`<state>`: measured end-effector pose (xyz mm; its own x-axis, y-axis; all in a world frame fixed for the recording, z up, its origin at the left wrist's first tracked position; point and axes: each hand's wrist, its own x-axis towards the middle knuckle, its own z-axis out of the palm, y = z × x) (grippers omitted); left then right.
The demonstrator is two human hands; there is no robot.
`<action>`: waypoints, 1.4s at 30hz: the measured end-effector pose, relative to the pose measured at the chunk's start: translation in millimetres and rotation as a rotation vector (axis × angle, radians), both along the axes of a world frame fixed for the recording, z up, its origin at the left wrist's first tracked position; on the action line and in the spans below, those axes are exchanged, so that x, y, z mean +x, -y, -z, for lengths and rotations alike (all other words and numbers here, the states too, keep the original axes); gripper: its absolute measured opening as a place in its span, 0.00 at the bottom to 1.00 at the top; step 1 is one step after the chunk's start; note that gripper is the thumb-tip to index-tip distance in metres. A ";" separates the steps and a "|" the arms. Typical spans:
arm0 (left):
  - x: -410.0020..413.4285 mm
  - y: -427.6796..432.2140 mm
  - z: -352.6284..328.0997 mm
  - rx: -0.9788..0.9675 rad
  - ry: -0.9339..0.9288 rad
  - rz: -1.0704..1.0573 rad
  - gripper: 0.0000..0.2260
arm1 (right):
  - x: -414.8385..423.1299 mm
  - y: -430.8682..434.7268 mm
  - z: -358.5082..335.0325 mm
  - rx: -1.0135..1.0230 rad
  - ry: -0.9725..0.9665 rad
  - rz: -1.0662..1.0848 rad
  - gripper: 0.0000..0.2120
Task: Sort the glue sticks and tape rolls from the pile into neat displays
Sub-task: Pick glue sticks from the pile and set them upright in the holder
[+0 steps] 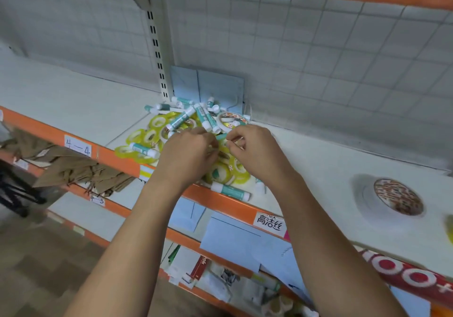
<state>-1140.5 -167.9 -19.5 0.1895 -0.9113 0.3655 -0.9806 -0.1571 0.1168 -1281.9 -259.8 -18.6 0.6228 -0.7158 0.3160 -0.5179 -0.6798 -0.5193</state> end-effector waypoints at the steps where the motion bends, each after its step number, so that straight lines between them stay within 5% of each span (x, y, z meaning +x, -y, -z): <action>1: 5.2 -0.1 0.4 -0.007 -0.006 0.002 0.11 | 5.2 -1.4 0.4 -0.003 0.004 -0.005 0.08; 11: 71.0 36.3 -4.0 -0.073 -0.001 -0.113 0.17 | 59.8 1.6 -1.7 -0.004 0.056 0.052 0.08; 18: 99.5 63.1 1.7 0.032 -0.071 -0.141 0.13 | 104.4 23.0 -6.0 -0.099 -0.054 0.165 0.08; 28: 112.1 61.8 -0.7 -0.112 -0.225 -0.081 0.12 | 142.1 40.9 7.0 -0.120 -0.195 0.314 0.08; 42: 55.7 58.3 -28.7 -0.159 -0.143 0.040 0.12 | 47.1 26.4 -21.9 -0.078 -0.032 0.340 0.13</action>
